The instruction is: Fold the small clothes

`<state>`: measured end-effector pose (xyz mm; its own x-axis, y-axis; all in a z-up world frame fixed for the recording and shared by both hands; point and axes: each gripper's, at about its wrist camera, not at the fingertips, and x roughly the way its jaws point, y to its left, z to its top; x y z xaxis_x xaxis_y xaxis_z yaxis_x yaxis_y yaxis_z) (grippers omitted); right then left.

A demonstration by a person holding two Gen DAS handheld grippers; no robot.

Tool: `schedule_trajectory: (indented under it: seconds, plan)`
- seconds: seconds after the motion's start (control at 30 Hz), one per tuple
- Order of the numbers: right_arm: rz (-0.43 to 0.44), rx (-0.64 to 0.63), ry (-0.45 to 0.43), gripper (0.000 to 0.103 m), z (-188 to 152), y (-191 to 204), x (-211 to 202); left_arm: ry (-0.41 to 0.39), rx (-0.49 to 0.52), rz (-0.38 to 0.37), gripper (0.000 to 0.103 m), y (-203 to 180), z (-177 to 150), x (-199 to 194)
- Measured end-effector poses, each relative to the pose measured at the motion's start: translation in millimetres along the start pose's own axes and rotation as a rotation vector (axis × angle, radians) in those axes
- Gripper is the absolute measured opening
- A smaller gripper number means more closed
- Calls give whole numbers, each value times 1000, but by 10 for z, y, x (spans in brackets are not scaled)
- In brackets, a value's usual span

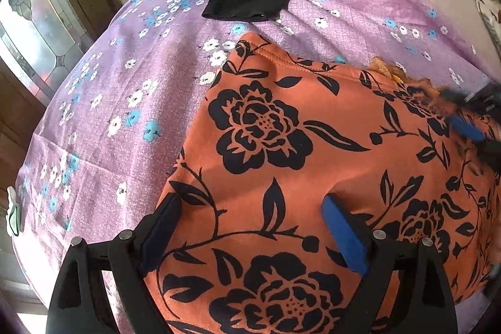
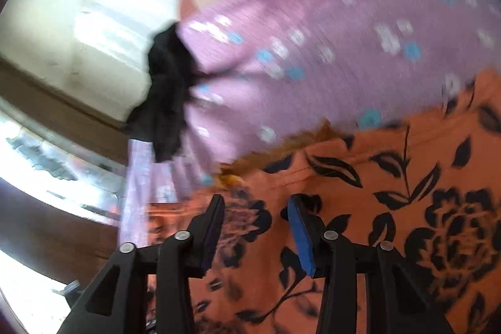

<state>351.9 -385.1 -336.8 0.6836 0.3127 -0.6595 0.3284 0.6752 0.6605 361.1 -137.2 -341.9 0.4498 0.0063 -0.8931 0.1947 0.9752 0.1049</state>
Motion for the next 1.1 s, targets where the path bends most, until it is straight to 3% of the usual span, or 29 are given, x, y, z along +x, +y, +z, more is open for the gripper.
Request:
schedule_trajectory:
  seconds: [0.03, 0.13, 0.3, 0.4, 0.47, 0.63, 0.8, 0.9, 1.1]
  plan:
    - [-37, 22, 9, 45, -31, -94, 107, -2, 7, 6, 92, -12, 3, 2]
    - [-25, 7, -13, 46, -30, -78, 72, -15, 3, -9, 92, -3, 27, -29]
    - [-1, -1, -63, 48, -143, -17, -382, -73, 1, -47, 92, -11, 35, -195]
    - [17, 17, -25, 48, -312, -111, -519, -35, 49, -33, 92, -101, -23, -133]
    - [-34, 43, 48, 47, -518, -234, -501, 20, 101, 14, 92, -189, -77, 11]
    - [-43, 56, 80, 46, -849, -308, -763, -18, 82, -18, 92, -167, -96, -126]
    - [-9, 154, -16, 47, -1052, -579, -1320, -73, 83, -48, 92, -153, -183, -325]
    - [-8, 280, -109, 54, -1099, -926, -1697, -96, 79, -69, 92, -174, -226, -414]
    - [-68, 440, -194, 54, -1080, -1420, -2033, -138, 97, -147, 92, -370, -298, -571]
